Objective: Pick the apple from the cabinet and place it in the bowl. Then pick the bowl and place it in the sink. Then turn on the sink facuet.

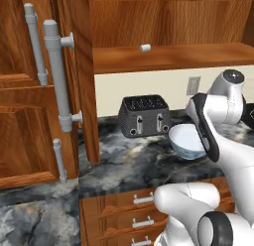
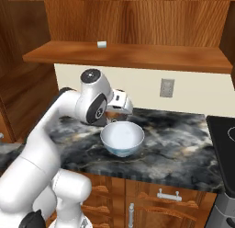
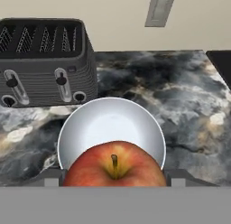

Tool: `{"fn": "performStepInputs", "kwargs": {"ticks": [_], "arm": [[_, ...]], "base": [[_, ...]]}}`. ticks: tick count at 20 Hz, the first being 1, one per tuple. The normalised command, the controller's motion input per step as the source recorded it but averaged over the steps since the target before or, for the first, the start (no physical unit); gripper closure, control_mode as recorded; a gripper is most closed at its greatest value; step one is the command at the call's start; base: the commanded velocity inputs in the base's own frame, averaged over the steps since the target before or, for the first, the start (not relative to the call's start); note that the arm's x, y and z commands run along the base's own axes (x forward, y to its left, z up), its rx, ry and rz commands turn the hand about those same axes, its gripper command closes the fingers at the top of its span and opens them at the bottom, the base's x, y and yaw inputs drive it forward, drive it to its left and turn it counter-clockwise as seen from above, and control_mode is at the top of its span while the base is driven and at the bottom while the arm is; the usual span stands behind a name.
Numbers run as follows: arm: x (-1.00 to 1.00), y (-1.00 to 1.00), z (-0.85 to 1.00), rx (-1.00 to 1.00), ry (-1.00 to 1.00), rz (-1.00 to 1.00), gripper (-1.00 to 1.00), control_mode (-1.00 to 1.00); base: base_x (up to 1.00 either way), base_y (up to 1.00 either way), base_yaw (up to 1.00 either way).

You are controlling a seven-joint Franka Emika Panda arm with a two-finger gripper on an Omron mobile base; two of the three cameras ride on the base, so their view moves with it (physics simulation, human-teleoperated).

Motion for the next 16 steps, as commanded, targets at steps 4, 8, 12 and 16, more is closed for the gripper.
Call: {"fn": "performStepInputs", "kwargs": {"ticks": [4, 8, 12, 16], "arm": [[0.20, -0.25, -0.74, 0.00, 0.13, 0.00, 1.00, -1.00], [0.15, -0.23, -0.68, 0.00, 0.04, 0.03, 1.00, -1.00], [0.26, -0.05, -0.57, 0.00, 0.00, 0.02, 1.00, -1.00], [0.28, 0.00, -0.44, 0.00, 0.00, 0.00, 1.00, -1.00]], "base": [[0.00, 0.00, 0.00], [0.00, 0.00, 0.00], [0.00, 0.00, 0.00], [0.00, 0.00, 0.00]]}}
